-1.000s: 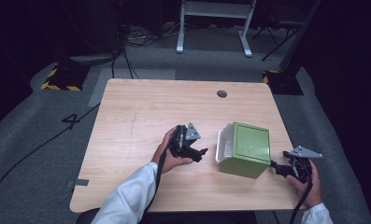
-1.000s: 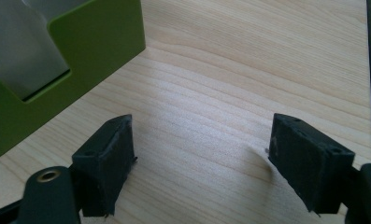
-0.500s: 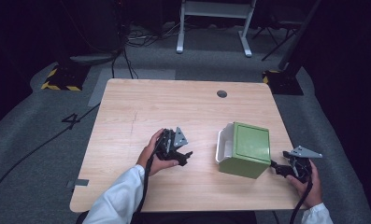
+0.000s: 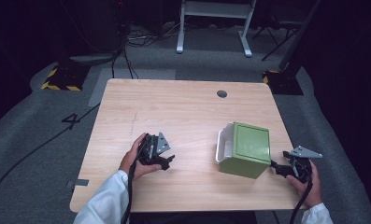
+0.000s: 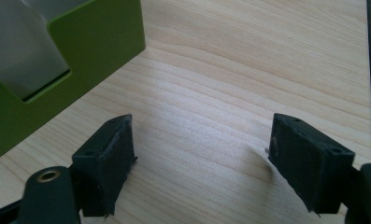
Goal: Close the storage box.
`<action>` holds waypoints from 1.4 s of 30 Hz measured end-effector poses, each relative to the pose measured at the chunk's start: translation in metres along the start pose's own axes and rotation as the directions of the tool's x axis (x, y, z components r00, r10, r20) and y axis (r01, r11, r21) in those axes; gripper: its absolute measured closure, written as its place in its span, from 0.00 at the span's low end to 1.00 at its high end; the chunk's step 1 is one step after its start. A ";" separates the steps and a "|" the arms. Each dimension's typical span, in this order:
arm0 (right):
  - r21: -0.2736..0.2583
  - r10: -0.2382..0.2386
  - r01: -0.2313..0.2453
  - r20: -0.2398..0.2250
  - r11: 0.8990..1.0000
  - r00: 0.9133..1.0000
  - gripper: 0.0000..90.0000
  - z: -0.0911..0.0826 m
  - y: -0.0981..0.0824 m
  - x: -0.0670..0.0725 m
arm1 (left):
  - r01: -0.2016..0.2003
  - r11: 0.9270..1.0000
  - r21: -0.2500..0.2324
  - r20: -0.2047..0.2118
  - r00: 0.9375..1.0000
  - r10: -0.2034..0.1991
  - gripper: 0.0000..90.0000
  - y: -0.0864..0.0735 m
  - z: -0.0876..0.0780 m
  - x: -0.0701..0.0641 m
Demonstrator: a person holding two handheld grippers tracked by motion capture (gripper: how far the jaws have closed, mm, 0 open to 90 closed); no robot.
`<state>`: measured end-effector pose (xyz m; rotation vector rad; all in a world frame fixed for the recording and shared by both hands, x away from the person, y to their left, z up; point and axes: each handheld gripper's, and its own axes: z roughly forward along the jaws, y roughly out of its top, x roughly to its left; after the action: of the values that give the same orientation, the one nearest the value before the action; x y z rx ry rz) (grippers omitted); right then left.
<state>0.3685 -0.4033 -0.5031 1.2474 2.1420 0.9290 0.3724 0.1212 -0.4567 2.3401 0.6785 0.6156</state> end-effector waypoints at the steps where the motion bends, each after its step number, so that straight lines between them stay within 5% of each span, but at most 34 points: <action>1: 0.000 -0.001 0.001 0.000 1.000 1.000 0.25 0.000 0.000 0.000 | 0.006 1.000 0.004 -0.004 1.000 -0.006 0.18 -0.004 -0.002 0.002; 12: 0.000 -0.001 0.001 0.001 1.000 1.000 0.25 0.000 0.000 0.000 | 0.062 0.995 0.075 -0.062 0.996 -0.058 0.19 -0.048 -0.013 0.019; 17: 0.000 -0.001 0.001 0.001 1.000 1.000 0.25 0.000 0.000 0.000 | 0.109 0.992 0.072 -0.068 0.992 -0.104 0.19 -0.066 -0.020 0.024; 25: 0.000 0.000 0.000 0.000 1.000 1.000 0.25 0.000 0.000 0.000 | 0.201 0.977 0.068 -0.055 0.979 -0.198 0.18 -0.091 -0.031 0.036; 32: 0.000 -0.001 0.001 0.001 1.000 1.000 0.25 0.000 0.000 0.000 | 0.236 0.967 0.098 -0.064 0.971 -0.231 0.18 -0.106 -0.032 0.043; 37: 0.000 -0.001 0.001 -0.003 1.000 1.000 0.25 0.000 0.000 0.000 | 0.275 0.960 0.063 -0.051 0.961 -0.272 0.18 -0.115 -0.034 0.046; 38: 0.000 -0.002 0.002 -0.003 1.000 1.000 0.25 0.000 0.000 0.000 | 0.292 0.955 0.052 -0.041 0.956 -0.290 0.18 -0.118 -0.034 0.047; 41: 0.000 -0.001 0.001 -0.006 1.000 1.000 0.25 0.000 0.000 0.000 | 0.384 0.923 0.030 -0.013 0.923 -0.383 0.18 -0.125 -0.033 0.050; 42: 0.000 -0.002 0.002 -0.008 1.000 1.000 0.25 0.000 0.000 0.000 | 0.383 0.923 0.031 -0.015 0.924 -0.382 0.18 -0.126 -0.033 0.050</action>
<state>0.3686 -0.4032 -0.5032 1.2437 2.1489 0.9343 0.3520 0.2502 -0.5044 2.1486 1.1227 0.4387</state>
